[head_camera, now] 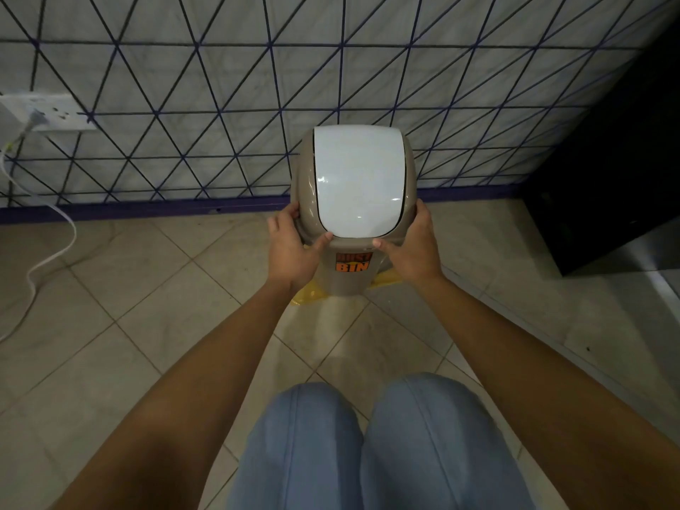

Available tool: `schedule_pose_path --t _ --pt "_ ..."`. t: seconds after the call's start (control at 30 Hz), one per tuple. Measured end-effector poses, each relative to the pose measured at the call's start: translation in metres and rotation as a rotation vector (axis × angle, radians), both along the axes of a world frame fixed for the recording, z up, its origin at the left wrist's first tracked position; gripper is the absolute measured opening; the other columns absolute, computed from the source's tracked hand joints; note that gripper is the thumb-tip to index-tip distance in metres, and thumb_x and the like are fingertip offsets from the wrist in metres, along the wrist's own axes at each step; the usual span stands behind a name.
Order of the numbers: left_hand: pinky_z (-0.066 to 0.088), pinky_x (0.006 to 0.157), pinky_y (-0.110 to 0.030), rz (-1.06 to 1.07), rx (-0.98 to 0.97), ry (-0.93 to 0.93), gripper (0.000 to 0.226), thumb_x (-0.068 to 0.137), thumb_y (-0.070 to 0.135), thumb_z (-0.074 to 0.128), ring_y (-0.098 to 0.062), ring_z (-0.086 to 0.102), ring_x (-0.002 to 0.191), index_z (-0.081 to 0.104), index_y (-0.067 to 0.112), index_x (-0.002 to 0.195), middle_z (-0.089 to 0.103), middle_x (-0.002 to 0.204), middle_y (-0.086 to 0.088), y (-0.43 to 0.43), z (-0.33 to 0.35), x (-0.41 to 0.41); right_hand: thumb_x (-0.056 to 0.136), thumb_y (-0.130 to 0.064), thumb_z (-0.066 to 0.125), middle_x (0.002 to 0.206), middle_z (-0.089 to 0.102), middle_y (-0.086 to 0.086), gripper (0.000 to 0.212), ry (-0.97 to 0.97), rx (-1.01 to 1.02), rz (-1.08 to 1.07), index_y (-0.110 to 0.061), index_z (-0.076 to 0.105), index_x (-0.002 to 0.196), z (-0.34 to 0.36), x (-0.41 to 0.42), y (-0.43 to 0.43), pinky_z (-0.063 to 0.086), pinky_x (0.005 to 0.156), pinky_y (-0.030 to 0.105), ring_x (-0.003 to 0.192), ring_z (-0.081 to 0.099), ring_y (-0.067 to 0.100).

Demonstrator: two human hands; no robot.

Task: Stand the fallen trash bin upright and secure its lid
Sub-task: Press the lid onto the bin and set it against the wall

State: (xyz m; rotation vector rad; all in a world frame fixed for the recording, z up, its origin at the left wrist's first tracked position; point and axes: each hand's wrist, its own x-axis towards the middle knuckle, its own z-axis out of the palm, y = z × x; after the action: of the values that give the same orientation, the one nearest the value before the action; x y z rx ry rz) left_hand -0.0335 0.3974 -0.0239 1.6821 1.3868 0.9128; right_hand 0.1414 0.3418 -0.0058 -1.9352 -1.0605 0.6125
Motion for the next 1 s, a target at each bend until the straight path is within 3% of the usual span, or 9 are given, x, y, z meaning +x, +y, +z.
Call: schedule_pose_path --t 0.33,1.0 --pt "0.032 0.099 -0.019 -0.004 0.018 -0.008 0.076 0.080 0.029 0.072 -0.004 0.034 0.113 0.031 0.013 0.143 0.034 0.136 -0.005 0.022 -0.005 0.005 0.065 -0.006 0.083 0.142 0.041 0.009 0.097 -0.026 0.036 -0.021 -0.008 0.027 0.144 -0.003 0.002 0.018 0.037 0.110 0.041 0.133 0.037 0.021" --pt "0.037 0.105 -0.030 0.025 -0.001 0.011 0.076 0.081 0.027 0.071 -0.020 0.040 0.126 0.029 0.014 0.143 0.033 0.138 -0.007 0.047 -0.007 0.031 0.068 -0.007 0.082 0.144 0.039 0.009 0.097 -0.034 0.006 0.006 -0.009 0.023 0.145 -0.002 0.026 0.045 0.035 0.112 0.041 0.135 0.034 0.022"
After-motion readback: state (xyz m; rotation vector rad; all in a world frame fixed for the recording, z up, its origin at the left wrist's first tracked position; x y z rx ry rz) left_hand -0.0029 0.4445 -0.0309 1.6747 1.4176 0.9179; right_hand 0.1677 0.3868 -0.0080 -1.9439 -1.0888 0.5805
